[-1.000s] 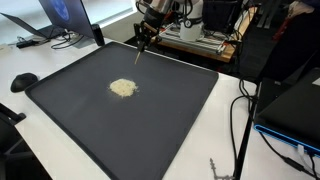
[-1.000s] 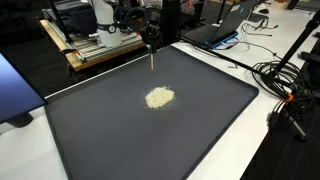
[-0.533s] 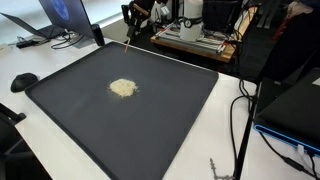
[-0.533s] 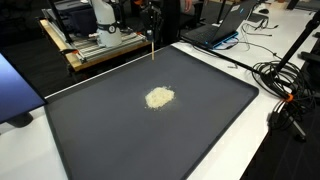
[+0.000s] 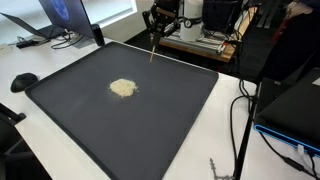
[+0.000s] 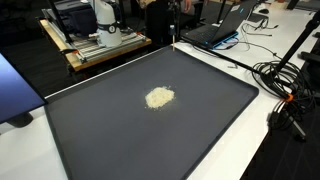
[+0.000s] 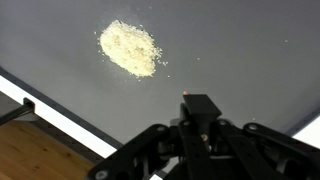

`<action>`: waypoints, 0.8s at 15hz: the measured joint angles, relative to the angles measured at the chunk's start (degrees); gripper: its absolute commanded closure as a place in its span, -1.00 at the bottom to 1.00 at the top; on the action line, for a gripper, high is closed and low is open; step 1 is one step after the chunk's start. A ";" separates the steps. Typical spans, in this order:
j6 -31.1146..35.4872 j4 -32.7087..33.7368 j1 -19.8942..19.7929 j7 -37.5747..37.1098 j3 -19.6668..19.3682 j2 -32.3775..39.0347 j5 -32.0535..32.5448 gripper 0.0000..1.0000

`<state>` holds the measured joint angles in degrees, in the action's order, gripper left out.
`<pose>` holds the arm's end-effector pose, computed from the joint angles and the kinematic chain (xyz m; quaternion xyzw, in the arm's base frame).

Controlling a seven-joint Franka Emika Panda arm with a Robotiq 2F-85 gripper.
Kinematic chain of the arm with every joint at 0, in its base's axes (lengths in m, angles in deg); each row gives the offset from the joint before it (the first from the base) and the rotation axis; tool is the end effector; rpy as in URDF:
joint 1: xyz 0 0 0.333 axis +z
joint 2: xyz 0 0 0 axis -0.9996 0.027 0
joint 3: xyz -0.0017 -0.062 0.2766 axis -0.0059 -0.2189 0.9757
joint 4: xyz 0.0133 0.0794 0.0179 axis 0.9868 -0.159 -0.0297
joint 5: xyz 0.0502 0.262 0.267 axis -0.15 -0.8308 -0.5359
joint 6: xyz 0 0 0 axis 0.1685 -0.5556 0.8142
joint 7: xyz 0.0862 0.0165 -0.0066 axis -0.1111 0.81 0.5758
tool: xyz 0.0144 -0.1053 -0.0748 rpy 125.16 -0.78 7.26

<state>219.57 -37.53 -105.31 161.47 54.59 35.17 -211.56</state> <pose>0.4517 0.1094 0.3229 0.9531 0.2368 0.1206 0.1450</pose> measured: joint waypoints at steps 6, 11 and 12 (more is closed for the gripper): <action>6.49 1.91 -16.48 0.12 18.47 5.90 3.66 0.94; 7.06 0.63 -23.89 0.36 26.29 12.51 8.36 0.94; 6.56 0.29 -24.18 0.24 25.90 12.88 8.33 0.94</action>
<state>226.13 -37.23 -129.49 161.71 80.49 48.05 -203.23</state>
